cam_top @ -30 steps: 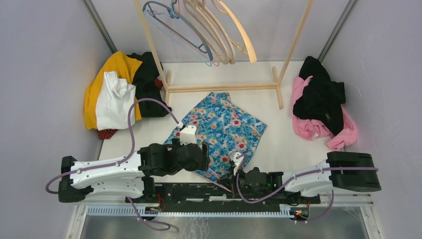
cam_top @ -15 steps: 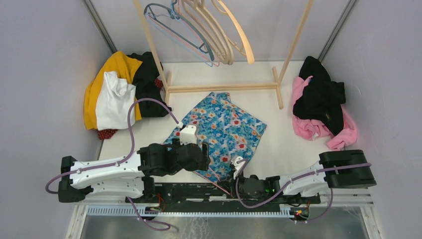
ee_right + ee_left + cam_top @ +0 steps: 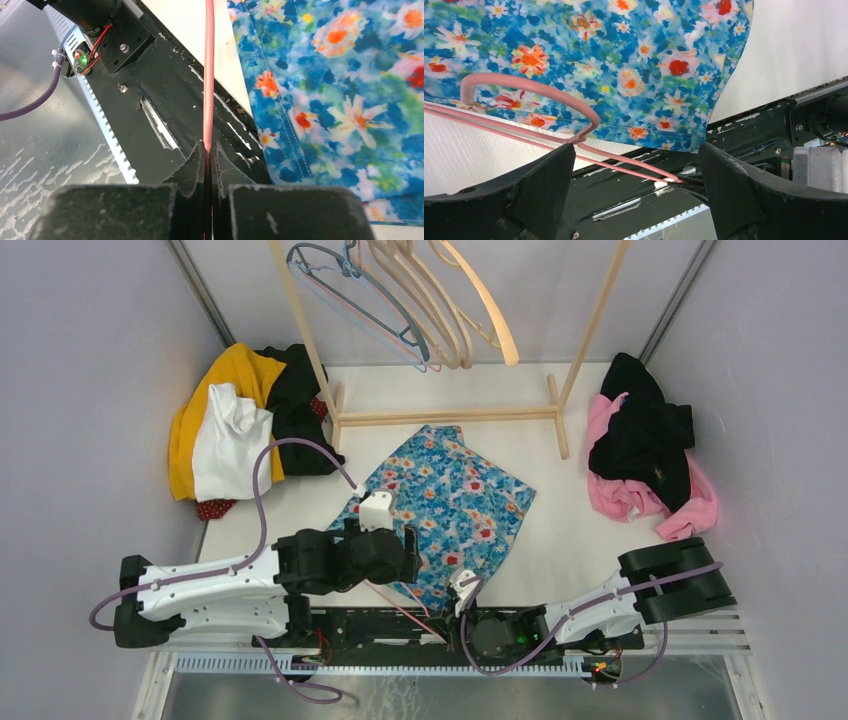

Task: Place the skirt on the hanger
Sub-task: Hang the skirt on the hanger.

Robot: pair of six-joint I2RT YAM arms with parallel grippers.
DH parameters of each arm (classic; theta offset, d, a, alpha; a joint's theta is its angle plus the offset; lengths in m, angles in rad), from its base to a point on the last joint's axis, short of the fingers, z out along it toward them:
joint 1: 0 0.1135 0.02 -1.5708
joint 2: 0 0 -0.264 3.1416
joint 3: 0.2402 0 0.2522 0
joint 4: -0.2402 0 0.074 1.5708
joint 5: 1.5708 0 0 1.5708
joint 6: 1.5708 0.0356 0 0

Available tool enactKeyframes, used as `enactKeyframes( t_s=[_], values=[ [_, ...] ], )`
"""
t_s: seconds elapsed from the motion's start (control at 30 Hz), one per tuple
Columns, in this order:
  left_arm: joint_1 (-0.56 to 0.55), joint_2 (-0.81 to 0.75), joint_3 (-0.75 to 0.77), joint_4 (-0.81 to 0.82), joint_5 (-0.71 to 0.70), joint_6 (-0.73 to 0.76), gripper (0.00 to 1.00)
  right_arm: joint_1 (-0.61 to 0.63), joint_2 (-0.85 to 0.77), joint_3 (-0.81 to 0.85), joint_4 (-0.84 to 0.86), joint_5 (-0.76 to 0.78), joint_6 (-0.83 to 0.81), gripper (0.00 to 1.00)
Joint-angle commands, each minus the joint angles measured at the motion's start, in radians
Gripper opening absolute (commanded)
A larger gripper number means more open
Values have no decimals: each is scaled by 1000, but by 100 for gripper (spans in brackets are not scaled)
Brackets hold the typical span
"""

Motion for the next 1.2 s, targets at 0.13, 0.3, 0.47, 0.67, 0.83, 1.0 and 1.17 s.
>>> enactKeyframes(
  t_s=[0.13,0.3,0.47,0.67,0.83,1.0,1.17],
  values=[
    [1,-47,-18,20,-8,-26,99,17,62,25,61,47,75,1],
    [1,-55,-24,20,-6,-30,99,17,46,-15,21,109,149,1],
    [0,-51,-18,22,-6,-25,100,22,30,-6,-72,144,195,1],
    [1,-47,-15,21,1,-22,99,48,91,30,-102,156,232,1],
    [1,-49,-21,27,7,-20,99,66,18,-28,-189,234,316,1],
    [1,-28,-6,34,6,-3,99,72,-134,-54,-355,290,325,1],
    [1,4,14,46,7,8,99,72,-231,-51,-470,309,252,1]
  ],
)
